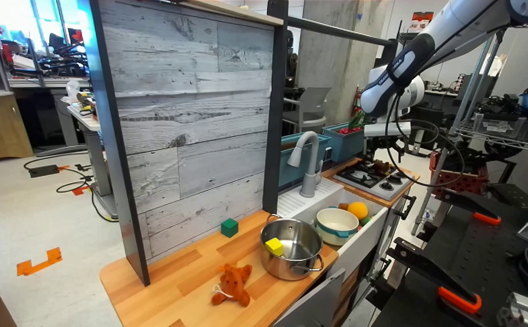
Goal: Remove the toy from the stove and put it on the base top on the left
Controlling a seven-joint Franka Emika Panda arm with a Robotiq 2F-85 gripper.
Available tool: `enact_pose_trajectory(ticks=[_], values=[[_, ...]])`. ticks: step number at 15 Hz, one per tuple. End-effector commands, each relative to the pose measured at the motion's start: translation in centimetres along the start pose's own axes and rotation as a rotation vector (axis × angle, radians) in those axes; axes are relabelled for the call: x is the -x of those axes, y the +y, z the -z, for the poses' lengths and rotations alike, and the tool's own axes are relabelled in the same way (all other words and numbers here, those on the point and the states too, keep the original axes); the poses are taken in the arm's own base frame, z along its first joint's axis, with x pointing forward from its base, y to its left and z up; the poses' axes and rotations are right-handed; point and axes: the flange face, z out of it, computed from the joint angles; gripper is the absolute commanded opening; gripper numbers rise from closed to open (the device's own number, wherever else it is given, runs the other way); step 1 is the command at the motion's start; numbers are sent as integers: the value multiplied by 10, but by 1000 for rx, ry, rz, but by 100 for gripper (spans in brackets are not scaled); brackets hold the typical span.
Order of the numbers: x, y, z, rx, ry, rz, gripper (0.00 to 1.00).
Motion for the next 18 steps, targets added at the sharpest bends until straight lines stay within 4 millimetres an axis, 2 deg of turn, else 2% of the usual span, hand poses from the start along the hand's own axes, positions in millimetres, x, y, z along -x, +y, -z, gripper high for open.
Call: enact_pose_trajectory(ticks=[1, 4, 10, 15, 18], values=[[-8, 11, -7, 68, -44, -112, 100], [-16, 18, -5, 63, -48, -210, 100], [-29, 16, 4, 42, 34, -328, 100], [-22, -13, -9, 24, 116, -275, 100], [-14, -28, -26, 48, 131, -276, 100]])
